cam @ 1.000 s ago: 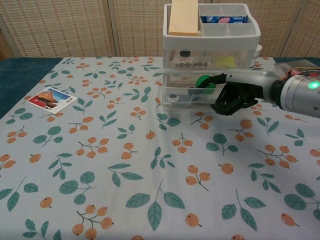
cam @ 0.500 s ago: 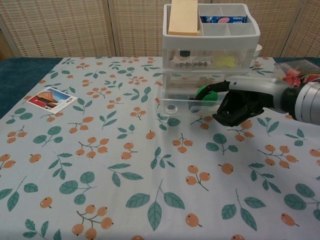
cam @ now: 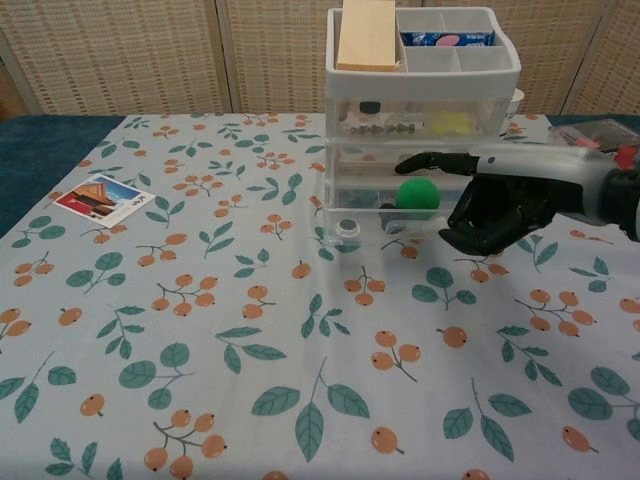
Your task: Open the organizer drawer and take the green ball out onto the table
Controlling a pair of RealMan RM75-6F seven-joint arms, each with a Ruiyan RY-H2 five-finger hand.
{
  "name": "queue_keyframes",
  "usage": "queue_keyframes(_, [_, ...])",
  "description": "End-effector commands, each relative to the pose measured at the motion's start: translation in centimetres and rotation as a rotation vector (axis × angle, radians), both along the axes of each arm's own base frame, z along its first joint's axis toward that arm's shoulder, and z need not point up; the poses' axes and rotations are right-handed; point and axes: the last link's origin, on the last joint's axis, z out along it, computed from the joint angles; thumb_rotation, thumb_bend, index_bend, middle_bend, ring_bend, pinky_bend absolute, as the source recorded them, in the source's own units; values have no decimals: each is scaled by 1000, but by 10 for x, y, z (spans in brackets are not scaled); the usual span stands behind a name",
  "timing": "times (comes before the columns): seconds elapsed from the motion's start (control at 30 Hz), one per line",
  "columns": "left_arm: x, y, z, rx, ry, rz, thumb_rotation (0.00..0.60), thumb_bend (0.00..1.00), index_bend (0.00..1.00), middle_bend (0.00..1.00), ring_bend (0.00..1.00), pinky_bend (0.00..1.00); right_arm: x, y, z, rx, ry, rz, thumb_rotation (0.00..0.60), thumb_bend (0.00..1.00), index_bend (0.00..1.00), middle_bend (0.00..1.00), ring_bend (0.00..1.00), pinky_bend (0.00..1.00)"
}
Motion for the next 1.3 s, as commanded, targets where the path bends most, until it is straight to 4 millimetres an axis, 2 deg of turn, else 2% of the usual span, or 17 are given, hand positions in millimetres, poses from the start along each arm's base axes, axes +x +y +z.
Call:
queue_keyframes(0.03, [0,0,0,2,-1,-1,600,0,34,0,22,84,5,3,12,-12,2,36,600,471,0,849,973,1000])
queue_keyframes(0.17, [0,-1,1,6,-5,-3,600,0,34,0,22,84,18,-8,29,-64,58,129,600,418,11,829,960,1000])
queue_keyframes(0.33, [0,-3,3,14,-11,-6,600,0,34,0,22,84,36,-32,42,-168,194,277,600,275,179,802,905,1000])
queue_keyframes(0.47, [-2,-5,4,16,-11,-2,600,0,34,0,22,84,46,-52,38,-257,322,376,600,167,251,805,898,1000])
queue_keyframes(0.57, [-3,-7,5,20,-10,4,600,0,34,0,22,85,52,-61,31,-293,412,445,600,131,271,831,919,1000])
queue_keyframes(0.87, [-5,-9,6,25,-8,16,600,0,34,0,22,84,55,-85,11,-328,554,500,600,109,283,886,976,1000])
queue_keyframes(1.3, [-8,-10,5,24,-13,13,600,0,34,0,23,85,45,-85,-4,-321,633,523,600,131,283,886,977,1000])
